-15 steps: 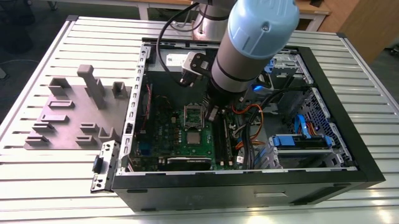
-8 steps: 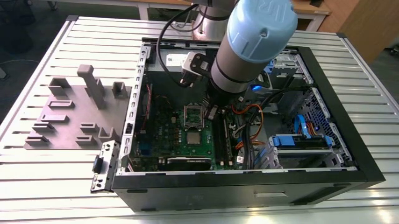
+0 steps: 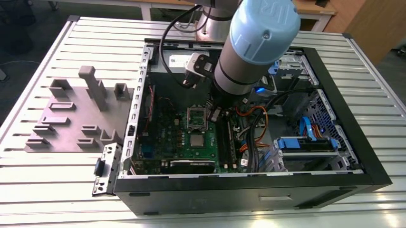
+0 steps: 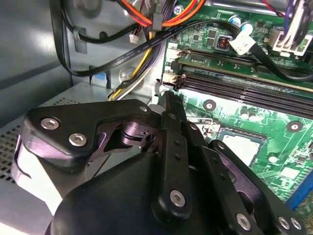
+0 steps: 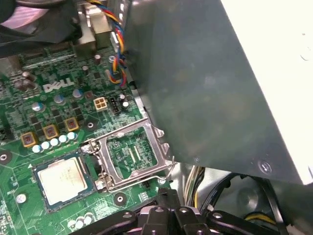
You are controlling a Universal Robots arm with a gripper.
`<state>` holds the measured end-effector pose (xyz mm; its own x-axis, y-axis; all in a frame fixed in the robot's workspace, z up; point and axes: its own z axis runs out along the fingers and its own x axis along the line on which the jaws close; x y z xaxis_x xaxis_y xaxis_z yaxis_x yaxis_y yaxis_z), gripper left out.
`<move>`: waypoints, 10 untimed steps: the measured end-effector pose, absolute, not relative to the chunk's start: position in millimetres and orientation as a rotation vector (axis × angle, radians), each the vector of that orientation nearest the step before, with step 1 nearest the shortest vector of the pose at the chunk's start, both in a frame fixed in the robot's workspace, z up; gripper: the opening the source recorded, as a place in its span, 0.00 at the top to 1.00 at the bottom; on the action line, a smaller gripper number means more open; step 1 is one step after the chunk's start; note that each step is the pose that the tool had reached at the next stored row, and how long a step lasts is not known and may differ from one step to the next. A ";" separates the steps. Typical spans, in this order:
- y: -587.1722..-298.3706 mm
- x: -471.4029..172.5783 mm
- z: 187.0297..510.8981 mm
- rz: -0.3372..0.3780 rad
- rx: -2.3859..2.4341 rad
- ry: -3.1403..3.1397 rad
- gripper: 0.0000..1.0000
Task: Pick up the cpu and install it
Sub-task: 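Place the cpu into insertion slot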
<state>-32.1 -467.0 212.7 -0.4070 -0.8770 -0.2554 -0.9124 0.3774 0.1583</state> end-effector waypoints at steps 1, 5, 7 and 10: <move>-466.5 -32.1 212.3 0.416 -1.629 2.500 0.89; -463.6 -32.1 210.6 0.415 -1.622 2.503 0.89; -461.9 -32.1 209.9 0.415 -1.616 2.506 0.89; -459.0 -32.1 208.2 0.415 -1.610 2.509 0.89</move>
